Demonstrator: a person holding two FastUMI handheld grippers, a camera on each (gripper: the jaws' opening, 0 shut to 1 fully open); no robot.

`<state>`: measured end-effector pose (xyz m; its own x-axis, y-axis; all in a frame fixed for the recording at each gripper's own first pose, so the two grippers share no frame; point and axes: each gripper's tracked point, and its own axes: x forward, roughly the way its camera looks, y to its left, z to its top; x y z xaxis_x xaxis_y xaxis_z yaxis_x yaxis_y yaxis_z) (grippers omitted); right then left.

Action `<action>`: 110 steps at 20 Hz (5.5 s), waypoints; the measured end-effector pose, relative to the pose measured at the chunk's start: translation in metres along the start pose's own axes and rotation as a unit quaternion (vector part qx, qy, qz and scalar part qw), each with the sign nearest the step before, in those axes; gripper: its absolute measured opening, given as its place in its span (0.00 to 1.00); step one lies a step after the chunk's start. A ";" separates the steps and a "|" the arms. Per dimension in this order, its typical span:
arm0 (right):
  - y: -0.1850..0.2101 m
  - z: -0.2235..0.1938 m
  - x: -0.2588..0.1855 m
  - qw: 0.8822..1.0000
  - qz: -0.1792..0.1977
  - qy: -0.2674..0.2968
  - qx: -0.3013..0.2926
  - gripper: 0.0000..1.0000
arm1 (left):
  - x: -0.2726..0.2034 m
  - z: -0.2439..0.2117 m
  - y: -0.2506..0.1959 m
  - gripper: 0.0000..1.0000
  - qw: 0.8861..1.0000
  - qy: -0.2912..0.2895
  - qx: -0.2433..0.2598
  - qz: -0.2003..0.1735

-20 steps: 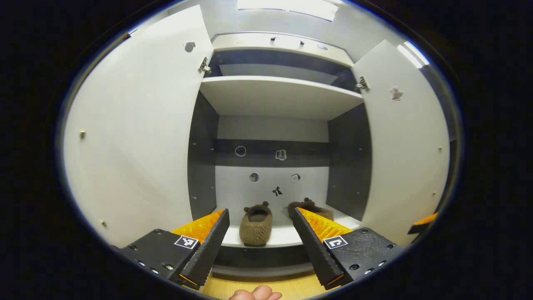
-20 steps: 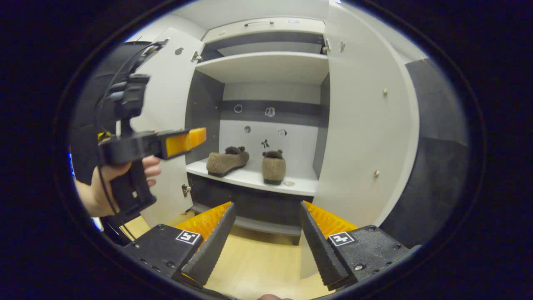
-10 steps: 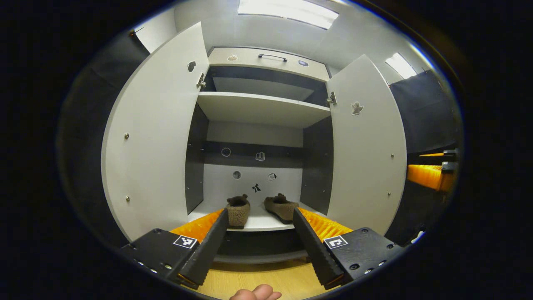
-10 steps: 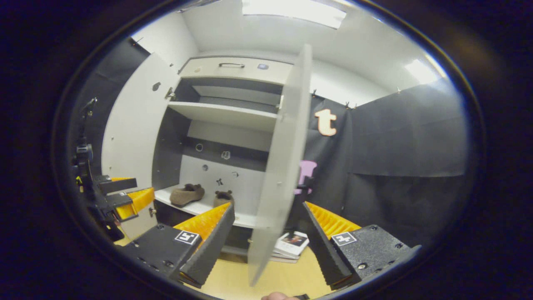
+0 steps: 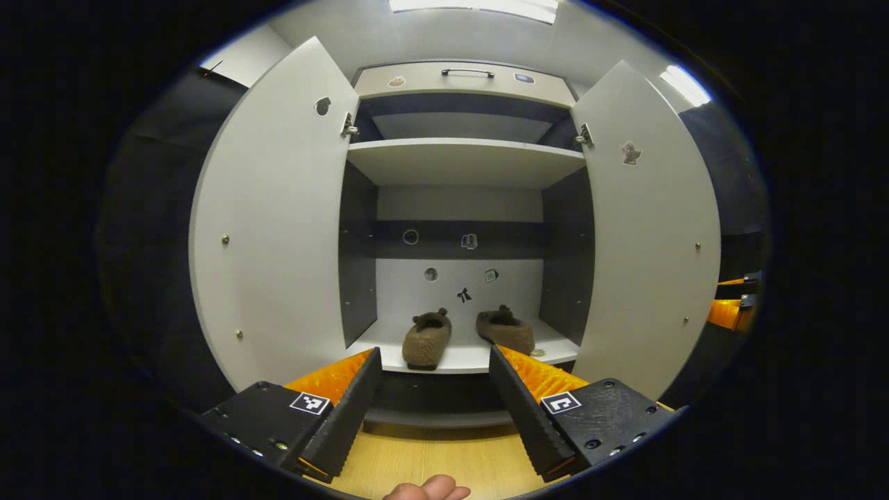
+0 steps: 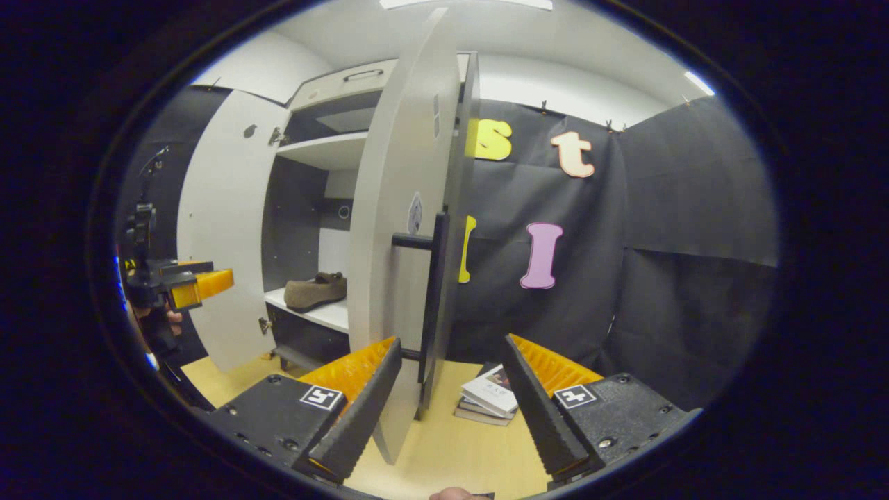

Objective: Grab one shoe with the right hand and put it into the shoe cabinet, grab the other shoe with the left hand and put it into the shoe cabinet; then close the right door with the right hand and the left door with the left hand.

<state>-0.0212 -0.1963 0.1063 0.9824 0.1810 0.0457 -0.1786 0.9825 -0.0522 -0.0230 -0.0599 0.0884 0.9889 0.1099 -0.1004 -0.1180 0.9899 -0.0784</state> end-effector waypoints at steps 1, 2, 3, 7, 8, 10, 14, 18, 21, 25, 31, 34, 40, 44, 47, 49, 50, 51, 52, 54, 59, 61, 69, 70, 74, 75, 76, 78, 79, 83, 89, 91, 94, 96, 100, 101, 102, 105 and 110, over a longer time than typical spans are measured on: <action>0.005 0.001 0.001 1.000 0.003 0.001 0.002 0.95 | -0.002 0.000 0.003 0.94 1.000 0.003 -0.005 0.004; 0.012 0.001 0.001 1.000 0.010 0.002 0.012 0.94 | -0.001 -0.002 0.007 0.95 1.000 0.006 -0.008 0.008; 0.024 0.002 0.001 0.999 0.026 0.003 0.026 0.95 | 0.000 -0.005 0.010 0.95 1.000 0.010 -0.010 0.012; 0.068 0.006 0.018 0.997 0.070 0.005 0.032 0.92 | 0.007 -0.008 0.030 0.95 1.000 0.013 -0.019 0.020; 0.079 0.008 0.022 0.997 0.075 0.003 0.029 0.92 | 0.006 -0.009 0.037 0.95 0.999 0.014 -0.025 0.021; 0.099 0.011 0.033 0.996 0.087 0.003 0.031 0.92 | 0.000 -0.007 0.054 0.95 0.999 0.009 -0.030 0.033; 0.139 0.018 0.060 0.992 0.124 0.001 0.029 0.92 | -0.010 -0.013 0.096 0.95 0.997 0.005 -0.034 0.067; 0.171 0.028 0.089 0.989 0.151 -0.007 0.004 0.92 | -0.022 -0.020 0.124 0.95 0.994 0.010 -0.043 0.097; 0.185 0.032 0.107 0.987 0.163 -0.010 0.000 0.95 | -0.029 -0.017 0.137 0.95 0.994 -0.003 -0.039 0.101; 0.194 0.030 0.125 0.984 0.179 0.001 0.019 0.95 | -0.043 -0.011 0.149 0.95 0.993 -0.017 -0.027 0.110; 0.197 0.025 0.148 0.986 0.165 0.009 0.003 0.95 | -0.050 -0.004 0.177 0.95 0.990 -0.032 -0.019 0.136; 0.202 0.023 0.146 0.986 0.162 0.012 -0.019 0.97 | -0.049 -0.004 0.191 0.95 0.988 -0.029 -0.013 0.148; 0.204 0.006 0.133 0.985 0.170 0.036 -0.013 0.96 | -0.070 0.011 0.231 0.95 0.980 -0.044 0.019 0.192; 0.203 -0.012 0.131 0.983 0.173 0.059 -0.007 0.96 | -0.056 0.002 0.265 0.95 0.974 -0.028 0.037 0.221; 0.202 -0.015 0.128 0.983 0.175 0.063 -0.003 0.96 | -0.035 -0.018 0.252 0.95 0.983 0.003 0.002 0.182; 0.202 -0.020 0.127 0.982 0.176 0.067 -0.008 0.96 | -0.032 -0.016 0.253 0.89 0.984 -0.003 0.003 0.181; 0.203 -0.024 0.127 0.982 0.177 0.071 -0.010 0.96 | -0.032 -0.015 0.251 0.89 0.984 -0.005 0.002 0.179; 0.204 -0.028 0.127 0.981 0.180 0.076 -0.010 0.96 | -0.032 -0.017 0.249 0.89 0.984 -0.001 0.001 0.179; 0.207 -0.030 0.128 0.980 0.184 0.079 -0.009 0.96 | -0.032 -0.015 0.246 0.90 0.984 -0.004 0.003 0.177; 0.210 -0.032 0.129 0.979 0.188 0.081 -0.009 0.96 | -0.033 -0.015 0.237 0.91 0.987 -0.001 0.001 0.163; 0.213 -0.031 0.135 0.978 0.194 0.080 -0.009 0.96 | -0.032 -0.017 0.211 0.92 0.990 -0.002 0.001 0.138; 0.211 -0.031 0.134 0.978 0.192 0.081 -0.008 0.96 | -0.029 -0.017 0.201 0.92 0.992 -0.002 0.000 0.129; 0.192 -0.034 0.129 0.982 0.172 0.081 -0.008 0.96 | -0.002 -0.021 0.149 0.91 0.998 0.000 0.010 0.054; 0.189 -0.033 0.128 0.982 0.169 0.081 -0.008 0.96 | 0.003 -0.024 0.140 0.92 0.999 0.003 0.013 0.043; 0.174 -0.035 0.119 0.986 0.146 0.080 -0.010 0.96 | 0.026 -0.035 0.104 0.92 0.999 0.028 0.037 0.001; 0.170 -0.037 0.115 0.987 0.141 0.080 -0.014 0.96 | 0.032 -0.040 0.093 0.92 0.998 0.034 0.042 -0.014; 0.167 -0.038 0.113 0.987 0.136 0.080 -0.018 0.96 | 0.037 -0.043 0.078 0.92 0.998 0.042 0.045 -0.033; 0.159 -0.043 0.107 0.988 0.125 0.081 -0.028 0.96 | 0.040 -0.054 0.052 0.94 0.994 0.054 0.061 -0.067; 0.155 -0.047 0.104 0.989 0.119 0.083 -0.032 0.96 | 0.041 -0.054 0.038 0.95 0.992 0.055 0.075 -0.083; 0.143 -0.051 0.093 0.991 0.102 0.086 -0.028 0.96 | 0.048 -0.053 -0.007 0.95 0.981 0.033 0.135 -0.135; 0.134 -0.055 0.087 0.992 0.087 0.088 -0.015 0.96 | 0.043 -0.063 -0.049 0.95 0.969 0.031 0.156 -0.189; 0.134 -0.055 0.084 0.992 0.087 0.087 -0.014 0.96 | 0.043 -0.063 -0.054 0.95 0.969 0.032 0.149 -0.194; 0.136 -0.056 0.080 0.992 0.089 0.086 -0.015 0.96 | 0.044 -0.062 -0.053 0.95 0.972 0.037 0.133 -0.190; 0.137 -0.057 0.079 0.992 0.090 0.086 -0.014 0.96 | 0.046 -0.061 -0.049 0.95 0.975 0.040 0.119 -0.181; 0.143 -0.057 0.079 0.992 0.095 0.082 -0.005 0.96 | 0.044 -0.062 -0.032 0.95 0.982 0.050 0.093 -0.154; 0.144 -0.055 0.079 0.992 0.096 0.079 -0.003 0.96 | 0.044 -0.061 -0.027 0.95 0.985 0.050 0.085 -0.144; 0.146 -0.053 0.080 0.992 0.096 0.076 -0.002 0.96 | 0.045 -0.061 -0.021 0.95 0.987 0.050 0.074 -0.132; 0.143 -0.044 0.081 0.995 0.081 0.057 -0.003 0.96 | 0.051 -0.057 -0.003 0.95 0.994 0.046 0.041 -0.092; 0.123 -0.008 0.077 1.000 -0.005 -0.009 0.017 0.96 | 0.055 -0.048 0.016 0.95 0.999 0.030 0.017 -0.036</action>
<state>0.0325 -0.0620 0.0957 0.9829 0.1724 0.0645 -0.1715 0.9850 -0.0184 0.0248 -0.0422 0.0337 0.9874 0.0343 -0.1545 -0.0432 0.9976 -0.0541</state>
